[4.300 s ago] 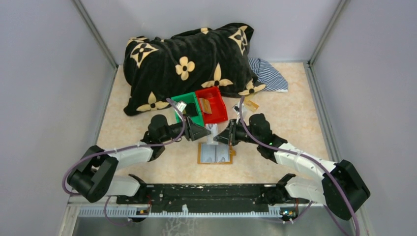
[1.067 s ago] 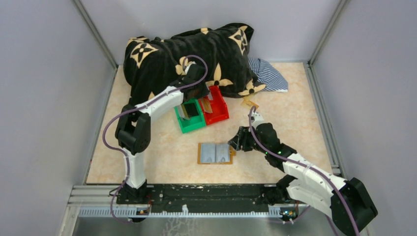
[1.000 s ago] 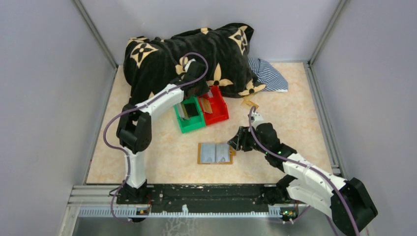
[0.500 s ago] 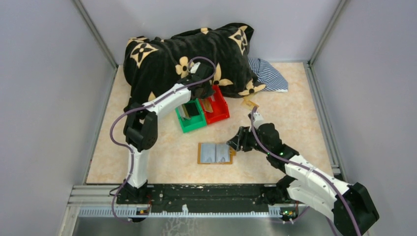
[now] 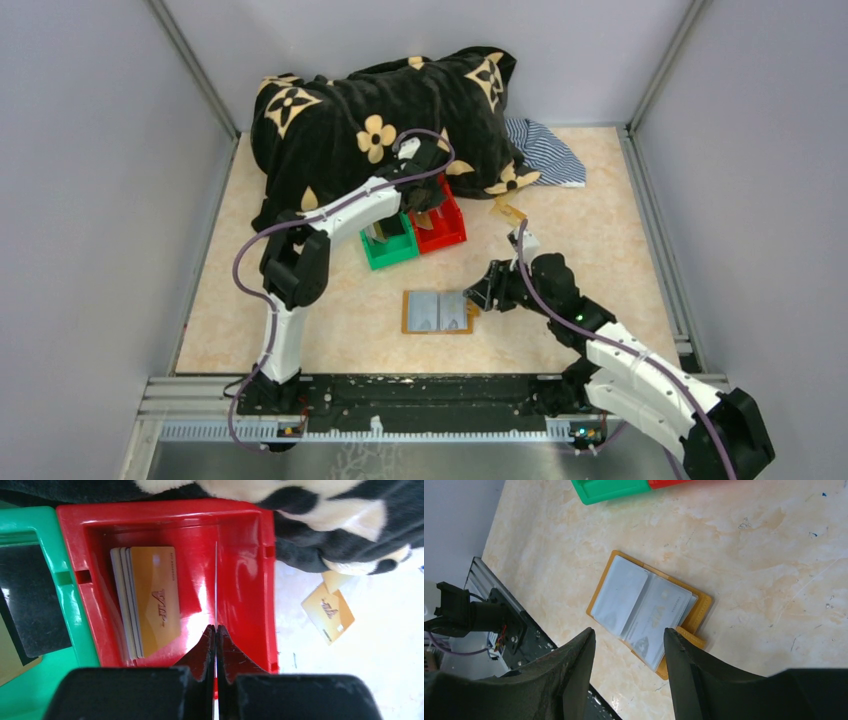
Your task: Take the credit cards out of the card holder
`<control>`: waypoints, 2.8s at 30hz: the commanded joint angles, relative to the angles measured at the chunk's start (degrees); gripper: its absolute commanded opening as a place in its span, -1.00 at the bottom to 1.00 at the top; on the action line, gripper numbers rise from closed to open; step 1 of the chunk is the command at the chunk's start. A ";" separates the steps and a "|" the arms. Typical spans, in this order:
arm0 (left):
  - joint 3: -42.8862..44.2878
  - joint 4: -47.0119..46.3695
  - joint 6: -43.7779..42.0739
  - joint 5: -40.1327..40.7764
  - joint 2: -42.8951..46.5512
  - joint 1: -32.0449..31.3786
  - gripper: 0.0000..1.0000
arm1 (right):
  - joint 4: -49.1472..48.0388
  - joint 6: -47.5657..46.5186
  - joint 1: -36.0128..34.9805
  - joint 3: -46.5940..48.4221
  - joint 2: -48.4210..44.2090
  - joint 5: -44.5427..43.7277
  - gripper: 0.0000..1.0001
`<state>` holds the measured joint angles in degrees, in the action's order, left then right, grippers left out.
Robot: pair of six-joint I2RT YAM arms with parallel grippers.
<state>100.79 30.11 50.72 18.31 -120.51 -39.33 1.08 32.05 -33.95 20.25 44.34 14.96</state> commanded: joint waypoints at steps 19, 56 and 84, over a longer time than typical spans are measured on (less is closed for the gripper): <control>2.22 4.94 3.96 5.66 -4.93 2.27 -1.00 | -0.61 -2.24 0.38 -0.06 0.35 1.18 0.08; -1.12 7.22 5.09 9.78 2.47 3.61 -0.72 | -3.37 -2.58 0.82 -0.58 3.83 1.83 0.07; -68.29 -42.87 -11.23 -11.23 39.42 -13.81 -0.59 | -3.89 -2.61 -2.69 2.52 11.86 -0.88 -0.22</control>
<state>34.61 -8.67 37.82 4.47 -82.70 -52.05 1.56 27.66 -33.93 19.94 53.65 14.24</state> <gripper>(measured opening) 0.225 0.412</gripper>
